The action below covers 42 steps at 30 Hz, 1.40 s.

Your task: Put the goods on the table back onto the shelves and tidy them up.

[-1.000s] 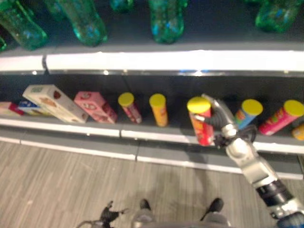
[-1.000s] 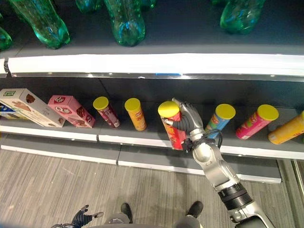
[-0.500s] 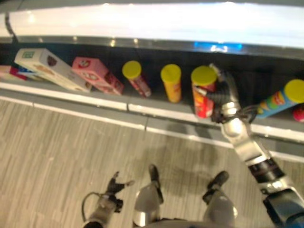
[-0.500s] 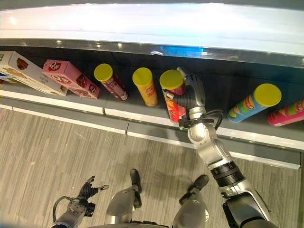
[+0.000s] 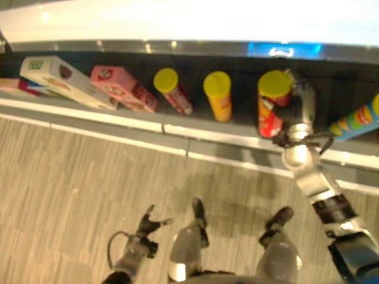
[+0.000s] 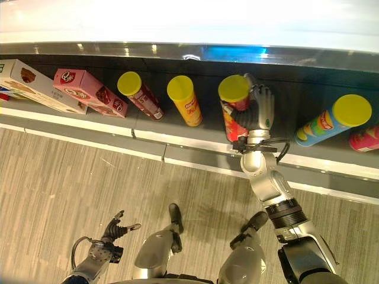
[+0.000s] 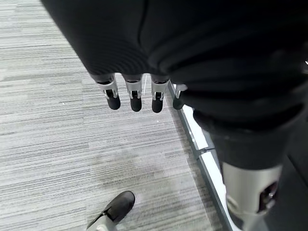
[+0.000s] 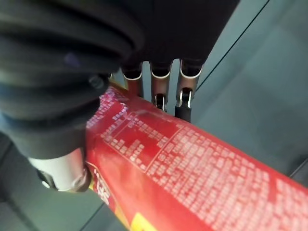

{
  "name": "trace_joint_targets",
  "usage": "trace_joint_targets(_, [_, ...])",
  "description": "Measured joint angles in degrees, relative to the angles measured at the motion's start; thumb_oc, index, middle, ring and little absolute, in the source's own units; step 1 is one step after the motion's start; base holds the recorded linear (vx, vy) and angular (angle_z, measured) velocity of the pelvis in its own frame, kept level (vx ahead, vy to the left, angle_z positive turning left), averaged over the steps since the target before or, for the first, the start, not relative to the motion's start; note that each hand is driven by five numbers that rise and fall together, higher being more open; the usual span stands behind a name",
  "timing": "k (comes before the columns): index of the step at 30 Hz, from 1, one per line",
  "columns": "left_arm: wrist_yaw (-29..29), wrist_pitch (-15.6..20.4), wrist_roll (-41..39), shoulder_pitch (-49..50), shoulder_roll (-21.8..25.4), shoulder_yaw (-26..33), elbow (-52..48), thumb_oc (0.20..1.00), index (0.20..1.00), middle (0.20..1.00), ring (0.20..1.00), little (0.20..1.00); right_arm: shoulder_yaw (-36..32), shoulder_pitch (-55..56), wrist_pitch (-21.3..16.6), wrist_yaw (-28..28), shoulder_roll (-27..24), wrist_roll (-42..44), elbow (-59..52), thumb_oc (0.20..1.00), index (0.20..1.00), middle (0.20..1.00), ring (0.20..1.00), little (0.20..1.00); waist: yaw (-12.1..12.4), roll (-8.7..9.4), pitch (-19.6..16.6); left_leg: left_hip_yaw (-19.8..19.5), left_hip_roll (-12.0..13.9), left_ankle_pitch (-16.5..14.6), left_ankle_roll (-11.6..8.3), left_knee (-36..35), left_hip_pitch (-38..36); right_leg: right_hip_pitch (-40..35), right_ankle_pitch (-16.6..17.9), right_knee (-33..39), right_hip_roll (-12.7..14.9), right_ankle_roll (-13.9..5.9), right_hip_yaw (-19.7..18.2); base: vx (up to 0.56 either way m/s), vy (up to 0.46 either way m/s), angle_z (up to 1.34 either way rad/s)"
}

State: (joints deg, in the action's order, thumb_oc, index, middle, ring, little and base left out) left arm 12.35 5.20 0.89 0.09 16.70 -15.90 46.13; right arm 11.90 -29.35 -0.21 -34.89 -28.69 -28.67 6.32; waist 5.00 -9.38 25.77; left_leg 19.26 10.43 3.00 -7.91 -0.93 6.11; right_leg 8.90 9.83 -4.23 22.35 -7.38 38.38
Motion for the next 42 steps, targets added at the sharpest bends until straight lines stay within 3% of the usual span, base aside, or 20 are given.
trace_joint_targets(12, [0.0,1.0,0.0,-1.0,0.3,-1.8,-2.3,1.000,1.000,1.000,1.000,1.000,-2.0,-4.3,0.9,-5.0,-0.2,0.0,1.7,0.200,0.200,0.200,0.200,0.200,-1.0,-1.00,2.3,-0.2,-1.5,1.1,1.45,0.0,4.6,5.0,0.0,-1.8,2.1,0.00,0.0,0.00,0.002,0.02])
trace_joint_targets(25, [0.0,1.2,0.0,-1.2,0.6,-2.2,-3.7,1.000,1.000,1.000,1.000,1.000,-3.9,-5.8,2.4,-8.7,-1.1,-0.8,2.2,0.200,0.200,0.200,0.200,0.200,-1.0,-1.44,2.6,-1.3,-2.5,1.2,1.73,-0.1,4.9,5.1,0.0,-2.4,3.3,0.02,0.1,0.01,0.006,0.04])
trace_joint_targets(36, [0.0,1.2,0.0,-1.4,0.6,-2.2,-4.0,1.000,1.000,1.000,1.000,1.000,-3.6,-5.7,3.4,-8.7,-1.0,-1.8,2.2,0.200,0.200,0.200,0.200,0.200,-1.5,-1.48,2.5,-1.3,-2.7,1.5,2.10,-0.1,4.9,5.1,0.0,-3.0,3.9,0.02,0.1,0.00,0.000,0.00])
trace_joint_targets(42, [0.9,1.1,0.0,-3.6,-1.1,-2.1,2.4,1.000,1.000,1.000,1.000,1.000,-2.3,-5.5,3.4,-8.6,1.1,-1.7,2.2,0.200,0.200,0.200,0.200,0.200,-1.8,-1.55,2.5,-1.4,-2.9,1.7,2.28,-0.1,4.8,5.1,0.0,-3.4,4.2,0.02,0.0,0.00,0.000,0.00])
